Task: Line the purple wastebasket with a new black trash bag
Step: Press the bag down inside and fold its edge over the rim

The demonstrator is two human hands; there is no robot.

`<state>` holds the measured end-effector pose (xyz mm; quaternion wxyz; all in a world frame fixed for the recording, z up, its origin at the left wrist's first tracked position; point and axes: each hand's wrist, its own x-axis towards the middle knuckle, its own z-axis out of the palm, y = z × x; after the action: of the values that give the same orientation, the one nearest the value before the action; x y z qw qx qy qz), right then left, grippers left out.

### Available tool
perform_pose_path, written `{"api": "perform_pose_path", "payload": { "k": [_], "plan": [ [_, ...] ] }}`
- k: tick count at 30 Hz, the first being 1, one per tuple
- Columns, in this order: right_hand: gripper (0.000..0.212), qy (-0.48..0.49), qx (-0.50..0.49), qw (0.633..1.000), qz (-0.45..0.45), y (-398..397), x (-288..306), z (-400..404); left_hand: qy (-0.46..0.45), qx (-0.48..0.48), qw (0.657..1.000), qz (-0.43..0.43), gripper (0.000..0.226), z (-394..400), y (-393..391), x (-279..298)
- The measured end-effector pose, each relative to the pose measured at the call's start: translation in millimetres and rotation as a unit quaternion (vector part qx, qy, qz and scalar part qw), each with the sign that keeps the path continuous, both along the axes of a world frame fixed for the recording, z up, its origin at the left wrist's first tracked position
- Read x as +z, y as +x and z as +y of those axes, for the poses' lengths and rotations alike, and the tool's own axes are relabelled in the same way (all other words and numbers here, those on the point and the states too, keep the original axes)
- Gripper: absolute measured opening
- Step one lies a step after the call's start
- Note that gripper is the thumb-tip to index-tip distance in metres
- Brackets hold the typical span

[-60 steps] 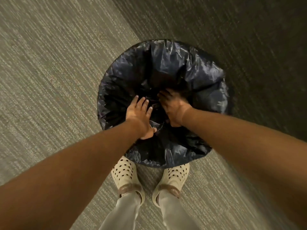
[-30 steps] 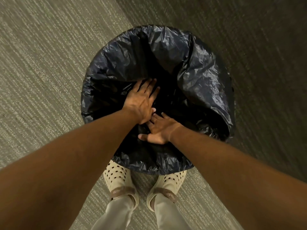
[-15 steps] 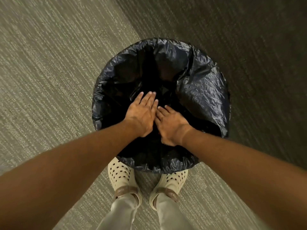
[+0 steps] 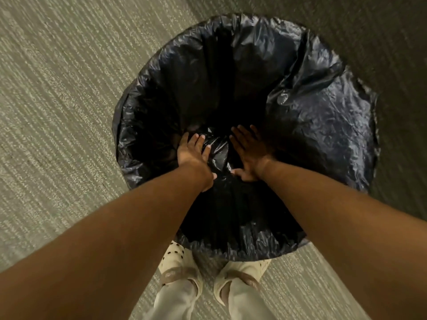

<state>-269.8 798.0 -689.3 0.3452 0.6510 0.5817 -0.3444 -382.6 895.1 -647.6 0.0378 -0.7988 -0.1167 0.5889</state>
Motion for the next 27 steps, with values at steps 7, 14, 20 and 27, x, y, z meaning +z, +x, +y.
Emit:
{"api": "perform_pose_path", "payload": {
  "k": [7,14,20,27],
  "plan": [
    [0.093,0.019,-0.068,0.997,0.038,-4.6,20.4,2.6,-0.02,0.007,0.997,-0.073,0.076,-3.3,5.0,17.9],
    [0.089,0.001,-0.301,0.934,0.195,-14.7,44.4,21.0,0.0,0.0,1.0,0.029,0.081,-2.7,8.5,46.3],
    [0.067,-0.067,-0.176,0.956,0.226,-38.8,20.6,18.2,0.001,0.032,0.998,-0.048,0.078,6.0,15.3,31.0],
    [0.085,-0.054,-0.141,0.985,0.082,-14.1,17.4,3.0,0.025,-0.044,0.998,0.021,0.076,4.1,7.5,8.7]
  ]
}}
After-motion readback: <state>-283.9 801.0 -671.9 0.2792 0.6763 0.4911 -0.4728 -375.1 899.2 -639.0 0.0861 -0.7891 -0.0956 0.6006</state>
